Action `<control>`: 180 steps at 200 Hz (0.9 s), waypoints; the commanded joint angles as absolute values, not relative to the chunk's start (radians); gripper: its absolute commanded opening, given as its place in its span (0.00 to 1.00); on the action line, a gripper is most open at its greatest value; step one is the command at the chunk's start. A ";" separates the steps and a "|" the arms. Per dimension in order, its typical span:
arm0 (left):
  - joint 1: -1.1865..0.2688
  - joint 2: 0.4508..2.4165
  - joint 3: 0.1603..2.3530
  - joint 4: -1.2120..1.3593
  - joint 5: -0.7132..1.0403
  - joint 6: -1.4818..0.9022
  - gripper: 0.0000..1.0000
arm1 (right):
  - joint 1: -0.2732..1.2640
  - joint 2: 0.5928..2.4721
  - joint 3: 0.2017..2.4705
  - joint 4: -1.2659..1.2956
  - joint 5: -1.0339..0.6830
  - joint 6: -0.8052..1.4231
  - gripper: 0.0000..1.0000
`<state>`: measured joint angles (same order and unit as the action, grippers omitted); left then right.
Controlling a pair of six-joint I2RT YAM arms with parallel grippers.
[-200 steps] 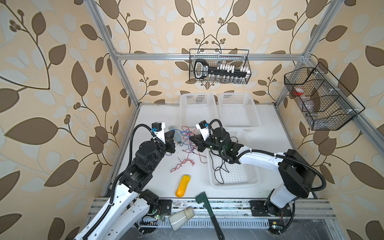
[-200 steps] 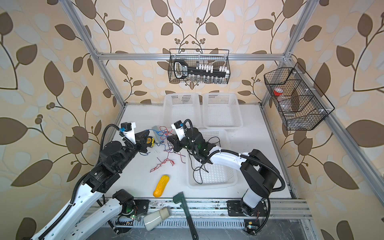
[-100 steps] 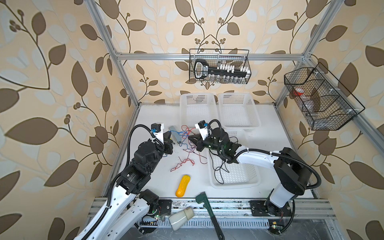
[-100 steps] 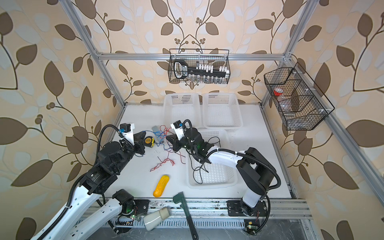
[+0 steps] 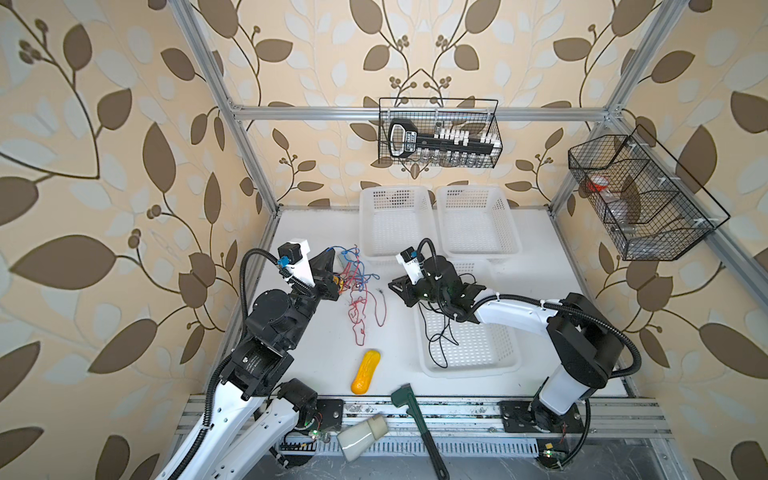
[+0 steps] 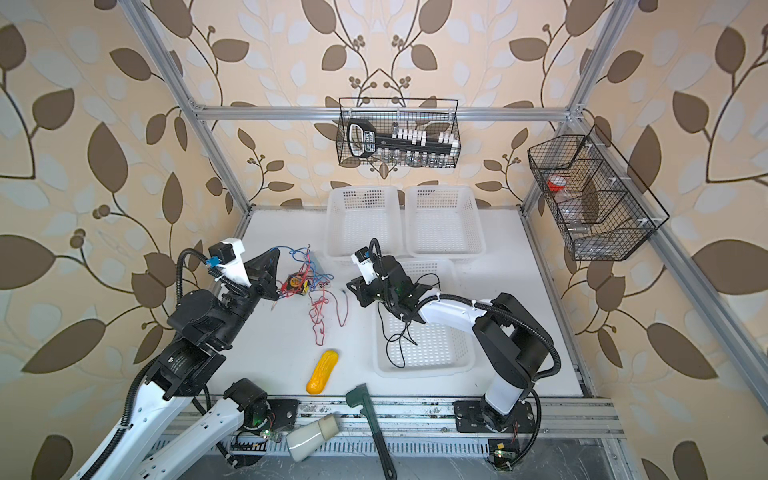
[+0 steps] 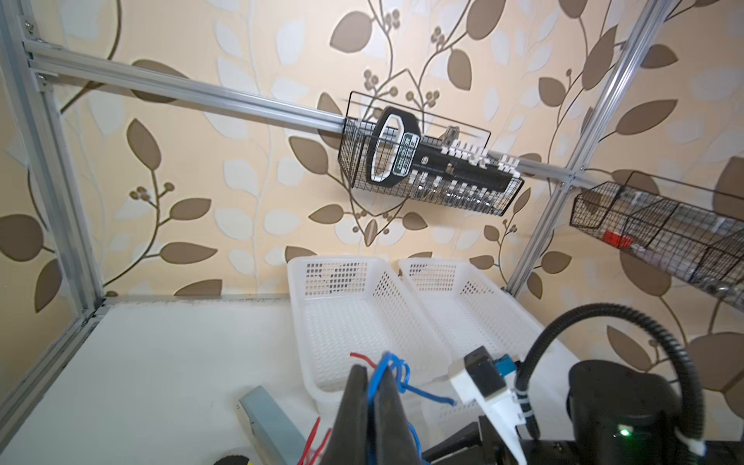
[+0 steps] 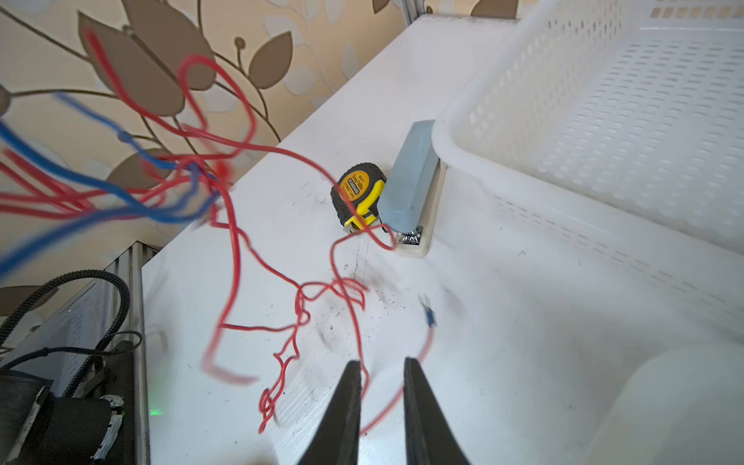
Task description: Untangle the cables
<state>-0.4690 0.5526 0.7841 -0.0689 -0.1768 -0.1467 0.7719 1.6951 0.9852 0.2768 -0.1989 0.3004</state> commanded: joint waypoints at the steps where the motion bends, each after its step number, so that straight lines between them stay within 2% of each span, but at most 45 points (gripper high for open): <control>1: -0.459 0.566 0.811 0.011 -0.128 -0.182 0.00 | 0.772 1.665 0.983 0.235 -0.214 0.289 0.25; 90: -0.458 0.610 0.822 -0.037 -0.175 -0.226 0.00 | 0.762 1.468 0.959 0.221 -0.215 0.282 0.48; 123: -0.459 0.626 0.810 -0.023 -0.143 -0.240 0.00 | 0.768 1.401 0.968 0.196 -0.253 0.218 0.50; 139: -0.459 0.627 0.807 -0.021 -0.135 -0.242 0.00 | 0.768 1.379 0.968 0.201 -0.275 0.200 0.56; 180: -0.459 0.622 0.786 0.012 -0.071 -0.236 0.00 | 0.784 1.418 1.021 0.190 -0.299 0.195 0.57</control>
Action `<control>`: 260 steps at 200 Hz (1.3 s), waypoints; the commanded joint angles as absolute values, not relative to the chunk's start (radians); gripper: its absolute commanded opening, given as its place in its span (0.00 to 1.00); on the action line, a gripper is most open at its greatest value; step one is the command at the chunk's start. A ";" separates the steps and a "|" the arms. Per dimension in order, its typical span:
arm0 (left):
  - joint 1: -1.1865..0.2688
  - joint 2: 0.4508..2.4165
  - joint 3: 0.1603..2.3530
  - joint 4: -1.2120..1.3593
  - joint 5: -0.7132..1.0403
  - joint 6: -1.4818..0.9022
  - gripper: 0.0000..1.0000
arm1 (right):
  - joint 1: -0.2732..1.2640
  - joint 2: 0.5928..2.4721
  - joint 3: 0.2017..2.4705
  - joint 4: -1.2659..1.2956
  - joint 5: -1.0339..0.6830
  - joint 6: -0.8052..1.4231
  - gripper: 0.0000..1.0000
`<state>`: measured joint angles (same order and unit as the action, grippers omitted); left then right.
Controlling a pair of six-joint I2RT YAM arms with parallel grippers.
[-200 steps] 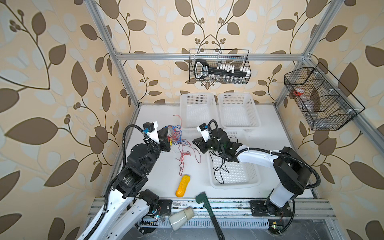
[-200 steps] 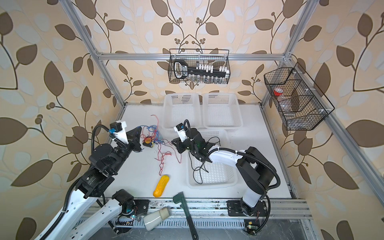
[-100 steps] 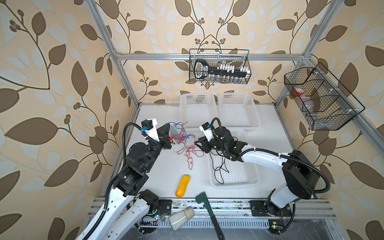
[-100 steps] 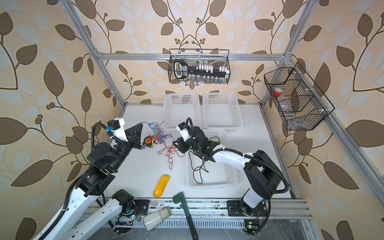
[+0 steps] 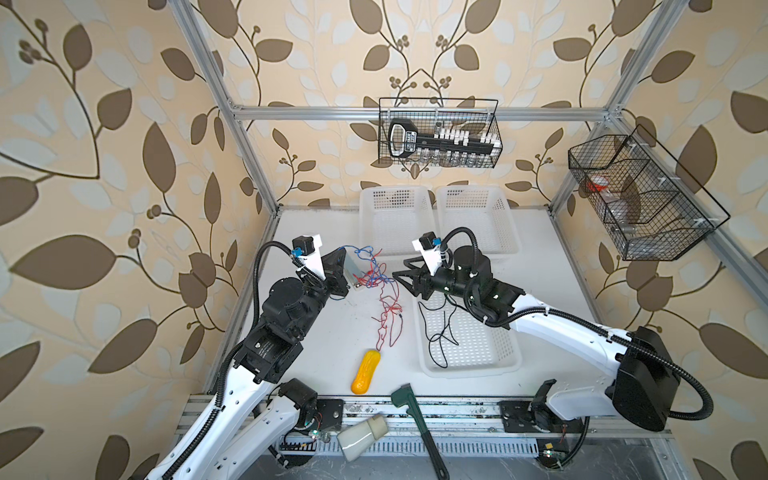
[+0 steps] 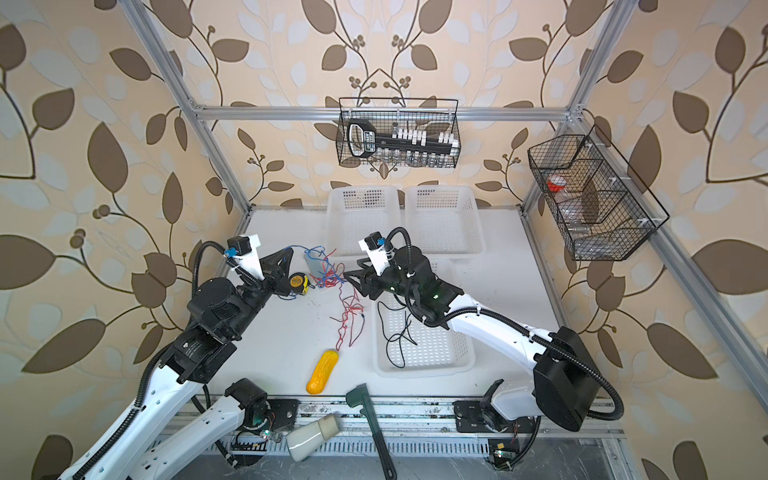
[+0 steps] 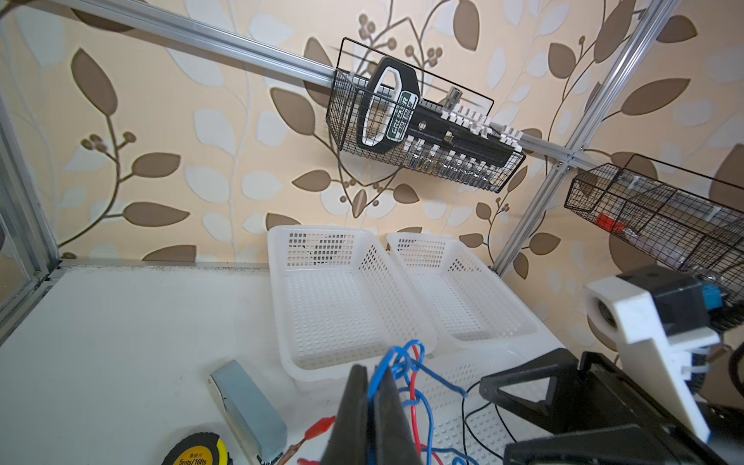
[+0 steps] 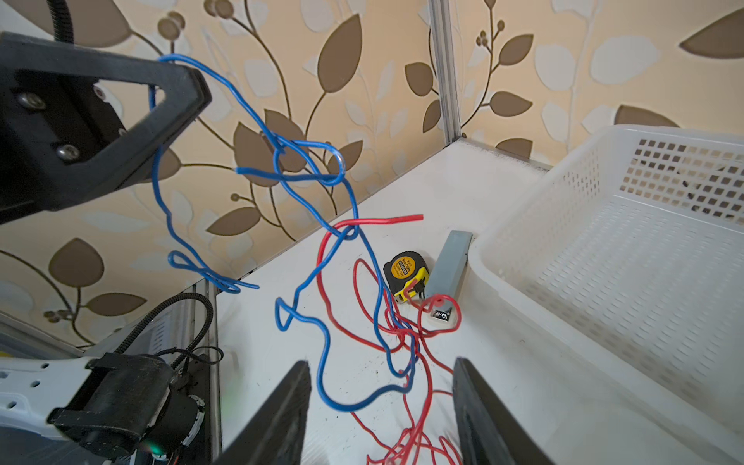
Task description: Untangle the cables
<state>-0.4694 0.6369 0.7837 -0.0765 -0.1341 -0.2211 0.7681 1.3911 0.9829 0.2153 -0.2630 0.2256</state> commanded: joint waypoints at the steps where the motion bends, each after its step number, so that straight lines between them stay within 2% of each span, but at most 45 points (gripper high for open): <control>1: -0.459 0.622 0.786 0.013 -0.069 -0.236 0.00 | 0.785 1.419 1.022 0.189 -0.299 0.195 0.57; 51: -0.458 0.625 0.769 0.013 0.021 -0.221 0.00 | 0.787 1.482 1.066 0.247 -0.325 0.251 0.57; 161: -0.458 0.630 0.745 0.003 0.114 -0.218 0.00 | 0.781 1.416 1.064 0.234 -0.163 0.163 0.56; 260: -0.458 0.620 0.736 0.041 0.190 -0.208 0.00 | 0.733 1.400 1.039 0.213 -0.310 0.132 0.46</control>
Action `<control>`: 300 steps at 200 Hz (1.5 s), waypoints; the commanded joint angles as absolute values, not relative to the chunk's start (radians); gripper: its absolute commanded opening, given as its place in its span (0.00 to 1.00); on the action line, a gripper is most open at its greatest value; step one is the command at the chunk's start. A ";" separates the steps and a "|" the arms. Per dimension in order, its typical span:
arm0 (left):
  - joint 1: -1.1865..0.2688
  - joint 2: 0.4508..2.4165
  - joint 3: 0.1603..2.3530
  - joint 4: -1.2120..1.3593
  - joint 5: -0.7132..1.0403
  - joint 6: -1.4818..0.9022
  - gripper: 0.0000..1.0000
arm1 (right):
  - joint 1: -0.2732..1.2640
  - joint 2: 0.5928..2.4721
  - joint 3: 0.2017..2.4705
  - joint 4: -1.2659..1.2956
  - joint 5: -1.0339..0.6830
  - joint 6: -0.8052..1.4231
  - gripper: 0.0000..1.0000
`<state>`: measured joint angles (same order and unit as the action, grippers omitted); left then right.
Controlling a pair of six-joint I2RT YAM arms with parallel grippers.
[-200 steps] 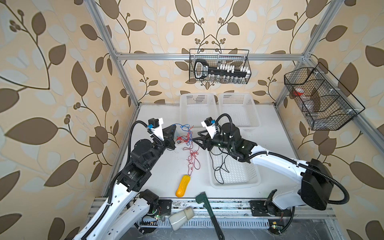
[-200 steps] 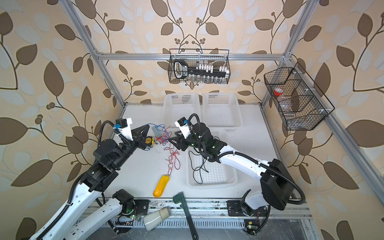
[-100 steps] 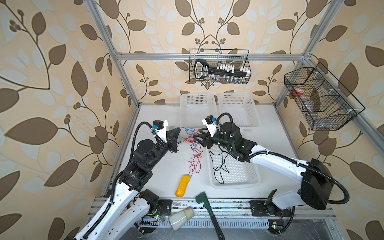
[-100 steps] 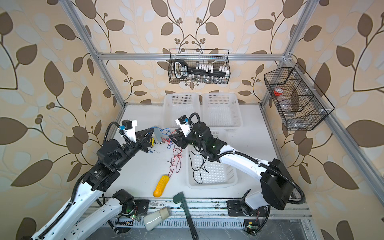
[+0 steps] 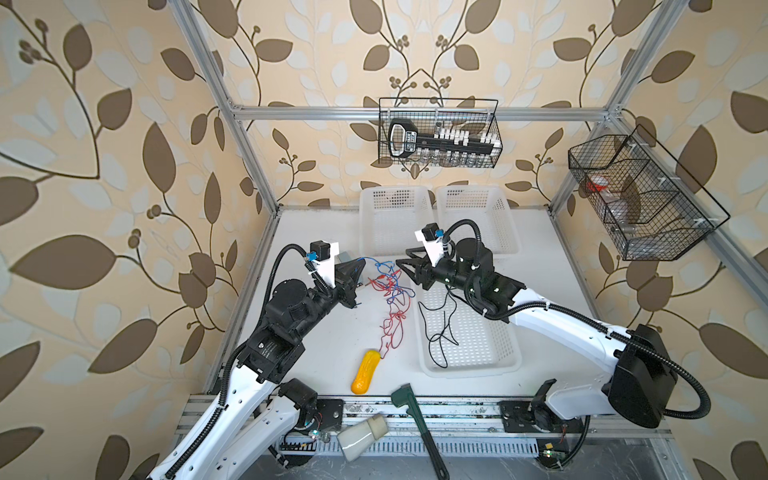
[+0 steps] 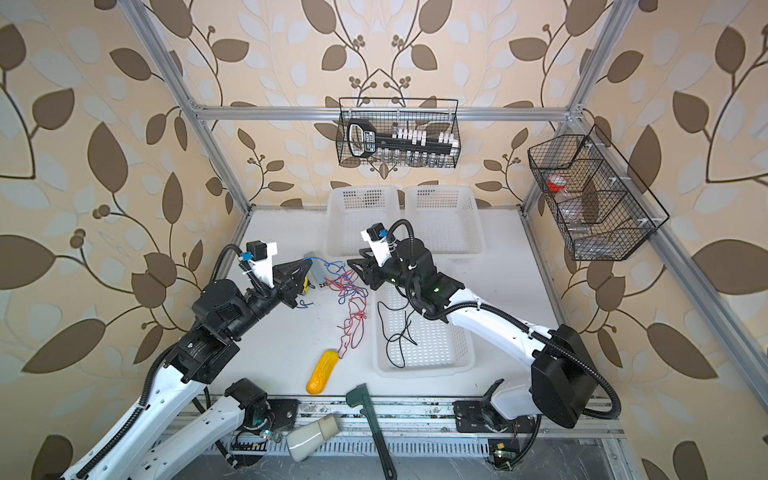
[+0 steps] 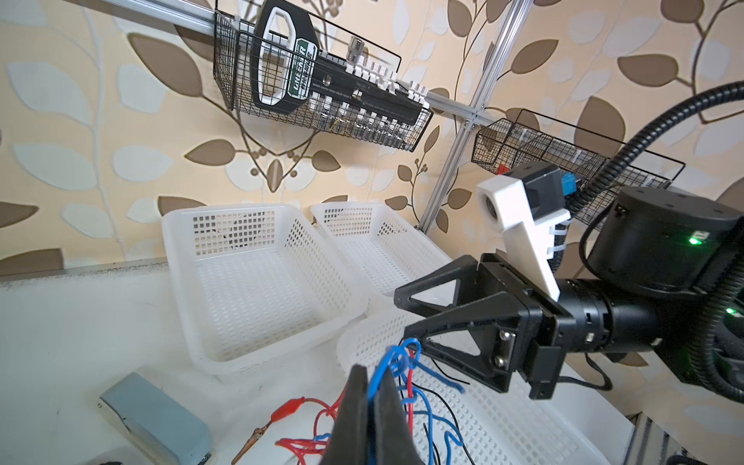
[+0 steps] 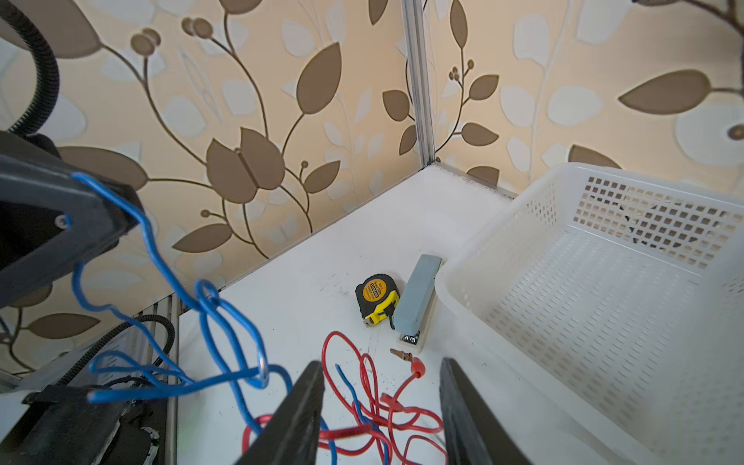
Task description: Untangle the cables
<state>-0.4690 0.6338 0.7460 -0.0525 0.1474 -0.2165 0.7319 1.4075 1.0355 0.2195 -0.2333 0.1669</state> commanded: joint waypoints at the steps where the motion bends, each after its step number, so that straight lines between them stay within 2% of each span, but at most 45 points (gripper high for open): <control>1: -0.458 0.620 0.735 0.041 0.190 -0.208 0.00 | 0.734 1.400 1.037 0.215 -0.314 0.132 0.46; 46: -0.458 0.635 0.728 0.062 0.199 -0.207 0.00 | 0.736 1.379 0.992 0.275 -0.442 0.137 0.46; 81: -0.459 0.634 0.728 0.069 0.186 -0.198 0.00 | 0.719 1.372 0.971 0.248 -0.387 0.141 0.46; 131: -0.459 0.630 0.711 0.083 0.182 -0.190 0.00 | 0.688 1.335 0.924 0.264 -0.419 0.149 0.45; 259: -0.459 0.638 0.686 0.146 0.252 -0.210 0.00 | 0.706 1.452 0.980 0.421 -0.546 0.240 0.41; 300: -0.458 0.640 0.670 0.157 0.256 -0.221 0.00 | 0.711 1.484 0.998 0.465 -0.585 0.279 0.35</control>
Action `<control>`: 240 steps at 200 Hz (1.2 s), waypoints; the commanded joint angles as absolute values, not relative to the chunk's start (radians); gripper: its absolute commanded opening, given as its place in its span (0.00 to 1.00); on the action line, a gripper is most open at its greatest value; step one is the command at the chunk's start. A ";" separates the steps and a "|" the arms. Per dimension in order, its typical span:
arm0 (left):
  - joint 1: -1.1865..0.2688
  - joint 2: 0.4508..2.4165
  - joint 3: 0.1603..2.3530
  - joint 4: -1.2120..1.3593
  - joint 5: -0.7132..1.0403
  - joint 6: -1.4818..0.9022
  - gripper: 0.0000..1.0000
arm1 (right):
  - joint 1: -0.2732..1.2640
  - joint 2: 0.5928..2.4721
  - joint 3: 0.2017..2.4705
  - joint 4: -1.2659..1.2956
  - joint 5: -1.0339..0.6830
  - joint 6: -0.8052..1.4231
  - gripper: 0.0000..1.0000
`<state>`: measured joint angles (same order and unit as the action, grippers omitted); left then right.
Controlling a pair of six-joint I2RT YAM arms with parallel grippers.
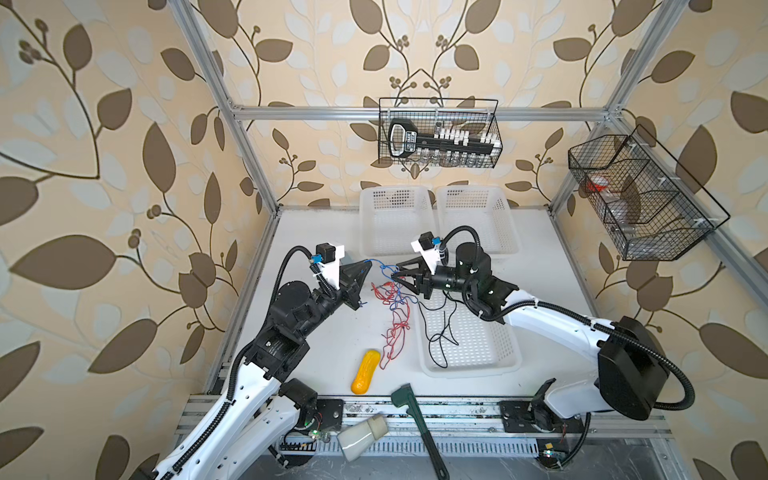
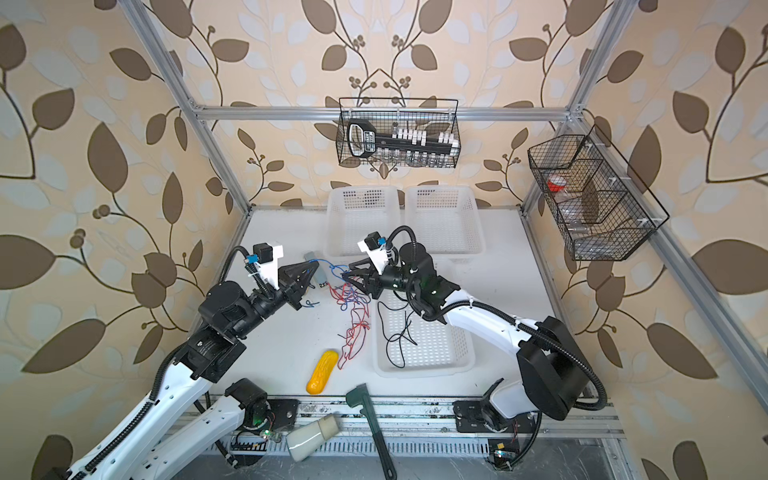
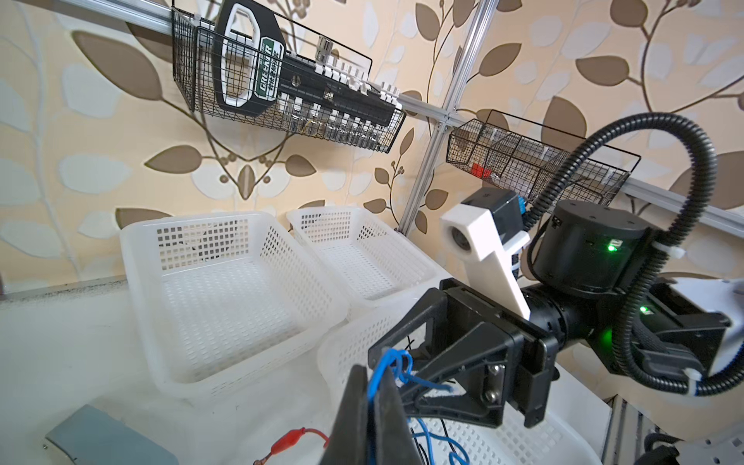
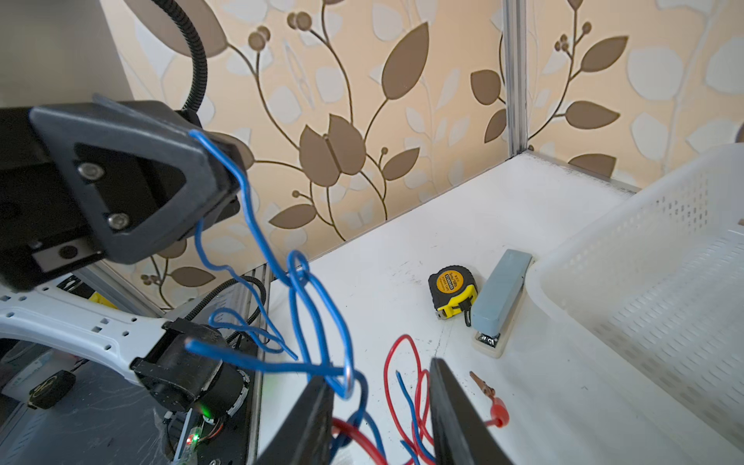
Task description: Untangle the cables
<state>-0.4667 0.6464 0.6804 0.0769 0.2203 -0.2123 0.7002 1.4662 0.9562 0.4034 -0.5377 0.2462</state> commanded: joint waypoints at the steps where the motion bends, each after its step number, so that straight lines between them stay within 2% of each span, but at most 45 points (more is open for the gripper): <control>1: -0.458 0.640 0.670 0.158 0.255 -0.221 0.00 | 0.711 1.484 0.998 0.465 -0.584 0.279 0.34; 12: -0.458 0.637 0.668 0.159 0.252 -0.221 0.00 | 0.715 1.484 0.998 0.460 -0.570 0.277 0.27; 45: -0.459 0.627 0.664 0.177 0.249 -0.222 0.00 | 0.713 1.489 0.987 0.465 -0.520 0.287 0.14; 63: -0.459 0.629 0.662 0.178 0.250 -0.224 0.00 | 0.713 1.489 0.986 0.468 -0.478 0.300 0.00; 124: -0.458 0.590 0.649 0.212 0.240 -0.233 0.00 | 0.710 1.489 0.999 0.358 -0.258 0.296 0.00; 158: -0.459 0.566 0.642 0.264 0.322 -0.230 0.00 | 0.700 1.527 1.067 0.222 -0.119 0.341 0.00; 203: -0.459 0.538 0.636 0.351 0.442 -0.213 0.00 | 0.666 1.621 1.159 0.112 -0.124 0.407 0.00; 240: -0.459 0.512 0.608 0.388 0.418 -0.210 0.00 | 0.663 1.671 1.192 0.071 -0.118 0.411 0.00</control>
